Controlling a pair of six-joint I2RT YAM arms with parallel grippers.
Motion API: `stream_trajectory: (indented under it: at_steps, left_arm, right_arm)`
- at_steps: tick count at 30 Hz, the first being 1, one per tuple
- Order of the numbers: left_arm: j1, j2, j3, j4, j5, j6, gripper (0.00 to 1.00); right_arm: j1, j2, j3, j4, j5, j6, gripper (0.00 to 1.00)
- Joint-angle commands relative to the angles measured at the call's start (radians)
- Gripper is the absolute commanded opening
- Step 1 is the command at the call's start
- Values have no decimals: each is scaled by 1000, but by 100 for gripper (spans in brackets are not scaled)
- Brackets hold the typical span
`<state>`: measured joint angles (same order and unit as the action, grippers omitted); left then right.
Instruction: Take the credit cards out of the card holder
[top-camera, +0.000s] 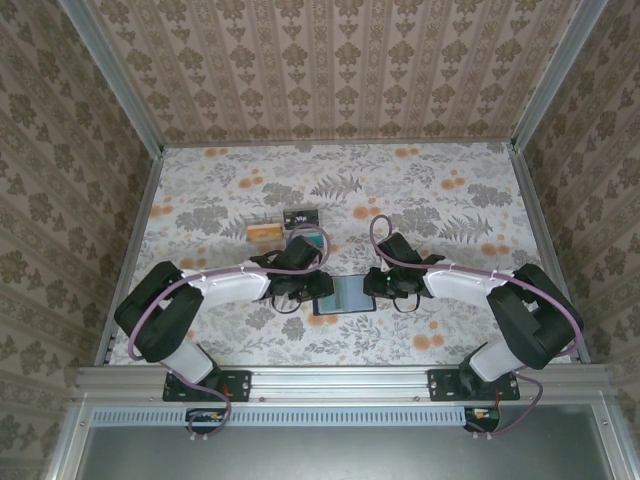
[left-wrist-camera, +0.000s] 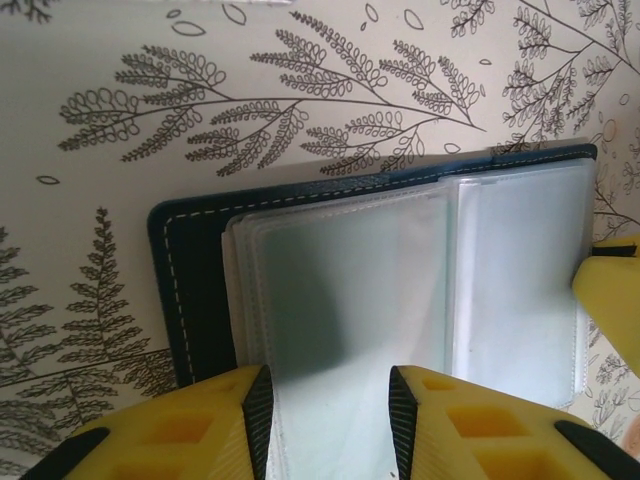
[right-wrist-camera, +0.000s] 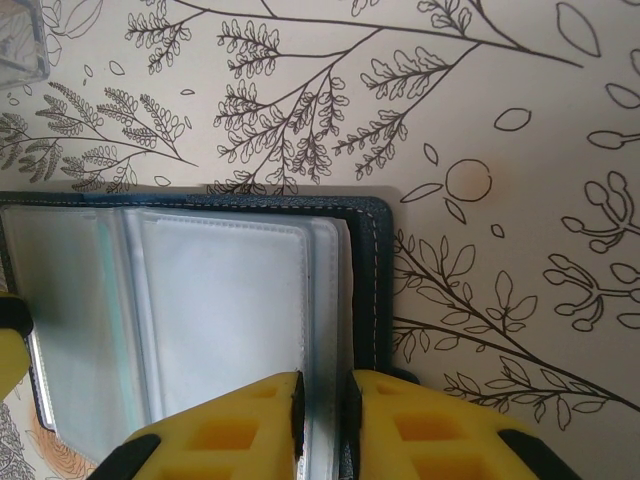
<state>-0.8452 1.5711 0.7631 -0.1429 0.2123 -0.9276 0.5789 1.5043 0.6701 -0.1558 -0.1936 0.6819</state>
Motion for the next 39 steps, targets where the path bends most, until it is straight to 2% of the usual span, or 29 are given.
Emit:
stream_trajectory:
  at_steps: [1,12,23,39]
  left_arm:
    - [-7,-20,22,-46,-28,-2,38]
    - [-15,33,29,-10,12,-10,38]
    - [-17,45,-2,219,145,-28,45]
    - [-46,115,98,272,240,18,46]
  right_arm:
    - [7,5,-33,-51,16,8,23]
    - [7,13,-24,-50,8,5,23]
    - [8,19,-26,-46,3,7,23]
    - [1,-36,-27,-63,46,25,25]
